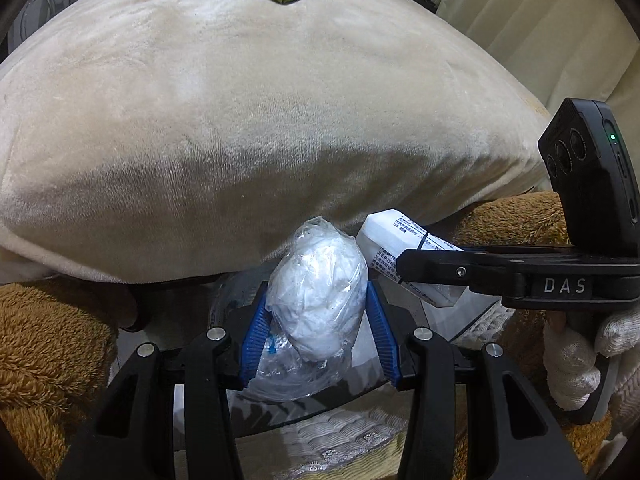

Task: Collect trash
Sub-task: 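Carry the white bag and white packet with both grippers down to the bin, then open both grippers over the bin, releasing the bag and packet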

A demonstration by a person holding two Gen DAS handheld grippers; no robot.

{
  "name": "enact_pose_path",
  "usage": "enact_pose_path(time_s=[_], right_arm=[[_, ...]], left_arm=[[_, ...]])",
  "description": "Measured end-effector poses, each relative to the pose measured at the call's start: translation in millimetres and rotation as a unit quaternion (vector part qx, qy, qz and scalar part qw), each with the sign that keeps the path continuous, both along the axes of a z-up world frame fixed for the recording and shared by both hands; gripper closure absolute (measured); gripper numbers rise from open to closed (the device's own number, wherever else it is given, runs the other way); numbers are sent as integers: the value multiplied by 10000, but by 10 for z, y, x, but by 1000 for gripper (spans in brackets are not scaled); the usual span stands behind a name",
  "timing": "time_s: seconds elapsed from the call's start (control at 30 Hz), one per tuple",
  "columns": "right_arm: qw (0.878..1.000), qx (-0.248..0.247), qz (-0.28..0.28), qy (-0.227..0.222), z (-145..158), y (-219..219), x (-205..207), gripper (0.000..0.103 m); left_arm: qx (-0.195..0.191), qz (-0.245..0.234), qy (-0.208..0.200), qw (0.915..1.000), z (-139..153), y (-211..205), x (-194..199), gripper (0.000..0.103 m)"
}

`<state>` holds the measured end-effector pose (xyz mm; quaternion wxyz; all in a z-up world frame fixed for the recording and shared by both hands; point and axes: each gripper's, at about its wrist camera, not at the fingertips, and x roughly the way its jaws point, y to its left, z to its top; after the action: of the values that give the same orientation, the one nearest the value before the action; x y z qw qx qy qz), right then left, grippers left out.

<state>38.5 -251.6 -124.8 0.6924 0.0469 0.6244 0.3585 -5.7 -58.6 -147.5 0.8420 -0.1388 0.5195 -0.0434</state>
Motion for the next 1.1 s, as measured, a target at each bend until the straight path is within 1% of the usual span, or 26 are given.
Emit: enact_pose_path(time_s=[0.17, 0.27, 0.33, 0.47, 0.57, 0.83, 1.0, 1.07, 1.1], right_arm=[[9995, -204, -46, 242, -127, 32, 27, 69], [9987, -326, -81, 393, -201, -15, 53, 69], [9978, -395, -88, 535, -259, 35, 64, 69], [9962, -581, -119, 640, -343, 53, 71, 69], [9948, -657, -143, 769, -389, 42, 79, 69], [9920, -786, -218, 959, -469, 46, 105, 69], [9918, -807, -229, 968, -491, 49, 109, 68], [9917, -813, -233, 969, -489, 58, 110, 67], [9917, -810, -236, 971, -490, 61, 112, 65]], left_arm=[[-45, 76, 392, 9992, -166, 35, 72, 57], [-113, 99, 553, 9984, -223, 48, 101, 57], [-142, 112, 652, 9977, -260, 50, 131, 57], [-102, 127, 864, 9961, -341, 36, 215, 57], [-191, 171, 1024, 9944, -388, 98, 210, 57], [-209, 96, 1388, 9901, -521, 92, 200, 57], [-262, 81, 1566, 9873, -591, 72, 160, 57], [-218, 95, 1616, 9866, -610, 69, 152, 56], [-202, 109, 1639, 9862, -615, 68, 153, 56]])
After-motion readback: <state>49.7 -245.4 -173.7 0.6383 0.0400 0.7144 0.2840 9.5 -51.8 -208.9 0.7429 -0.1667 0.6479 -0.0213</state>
